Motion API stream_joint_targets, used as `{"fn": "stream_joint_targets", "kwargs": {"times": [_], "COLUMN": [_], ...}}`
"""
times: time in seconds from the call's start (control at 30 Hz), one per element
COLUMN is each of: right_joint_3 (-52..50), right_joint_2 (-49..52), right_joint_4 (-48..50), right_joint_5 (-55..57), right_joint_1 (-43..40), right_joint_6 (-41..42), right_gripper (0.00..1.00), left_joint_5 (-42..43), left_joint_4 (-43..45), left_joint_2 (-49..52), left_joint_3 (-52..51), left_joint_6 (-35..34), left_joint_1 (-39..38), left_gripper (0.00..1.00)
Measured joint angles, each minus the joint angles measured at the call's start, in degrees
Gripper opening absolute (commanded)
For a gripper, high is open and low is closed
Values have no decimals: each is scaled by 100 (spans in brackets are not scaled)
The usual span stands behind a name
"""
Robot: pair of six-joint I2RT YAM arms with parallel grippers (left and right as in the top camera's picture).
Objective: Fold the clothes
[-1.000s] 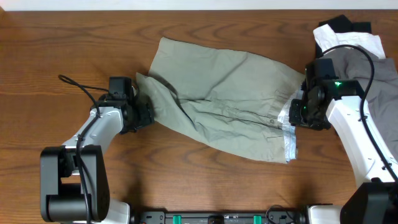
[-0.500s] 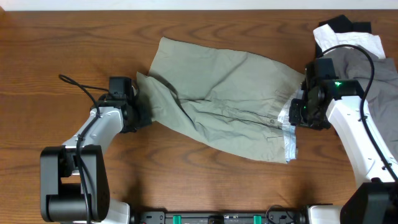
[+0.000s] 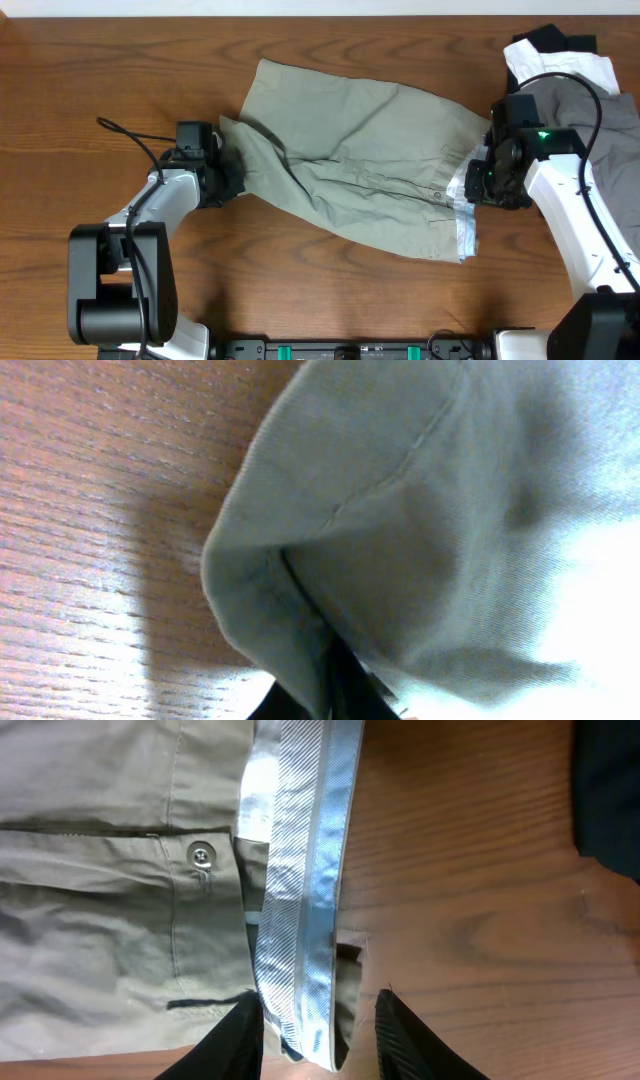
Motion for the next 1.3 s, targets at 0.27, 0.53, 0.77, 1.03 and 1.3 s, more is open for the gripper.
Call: {"fn": "stream_joint_targets", "kwargs": {"times": [0.27,0.53,0.77,1.03,1.3], "right_joint_3": [0,-531,-1475,-2184,-2452], "right_joint_2": [0,-2,-2,-2,-2], "right_joint_4": [-203,-31,649,1342,1639], "right_joint_5": [0,-122,-428,-1252,-1613], "right_joint_1": [0,0,0,0,0], "right_joint_6": [0,0,0,-118,-420], "right_gripper": [35,35,40,43,44], "left_joint_5": [61,83,90,96,96], "left_joint_4": [-142,-317,-341,-350,-348], "left_joint_2": [0,-2,-2,-2,-2], "left_joint_3": [15,48,52,52,52], "left_joint_6": [0,0,0,0,0], "left_joint_1": [0,0,0,0,0], "left_gripper": [6,6,6,6,6]}}
